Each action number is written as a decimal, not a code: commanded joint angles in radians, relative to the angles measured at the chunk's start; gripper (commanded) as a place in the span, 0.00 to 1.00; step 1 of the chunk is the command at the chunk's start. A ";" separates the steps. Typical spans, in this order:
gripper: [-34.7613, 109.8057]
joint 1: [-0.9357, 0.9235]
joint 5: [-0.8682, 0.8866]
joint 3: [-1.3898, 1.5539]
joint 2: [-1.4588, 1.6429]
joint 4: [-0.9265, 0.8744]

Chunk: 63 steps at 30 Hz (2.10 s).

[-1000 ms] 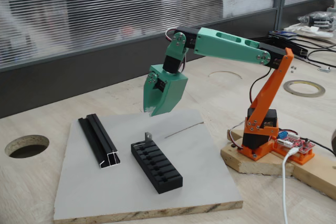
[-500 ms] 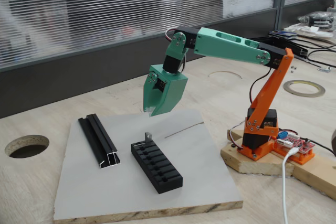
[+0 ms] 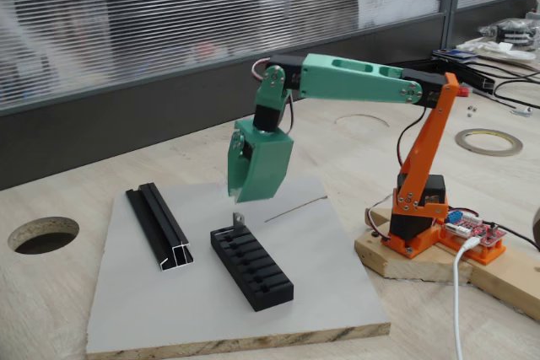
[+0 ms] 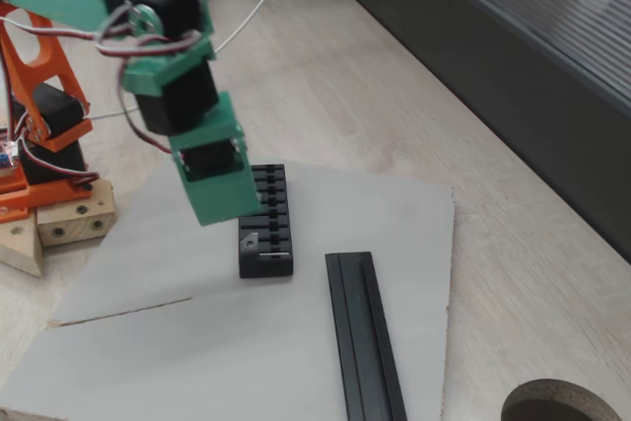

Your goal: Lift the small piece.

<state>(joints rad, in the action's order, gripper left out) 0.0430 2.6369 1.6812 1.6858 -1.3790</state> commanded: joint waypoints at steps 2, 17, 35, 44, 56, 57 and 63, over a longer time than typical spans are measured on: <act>0.35 0.094 0.219 -0.011 -0.003 0.000; 0.35 0.089 0.227 -0.014 -0.003 0.005; 0.35 -0.017 -0.109 -0.012 -0.067 0.126; 0.46 -0.015 -0.109 -0.002 -0.075 0.186; 0.47 -0.008 -0.109 -0.015 -0.054 0.132; 0.47 -0.005 -0.109 -0.015 -0.052 0.118; 0.47 -0.002 -0.087 -0.015 0.017 0.092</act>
<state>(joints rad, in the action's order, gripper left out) 0.0261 2.5249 1.6812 1.6245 -1.2640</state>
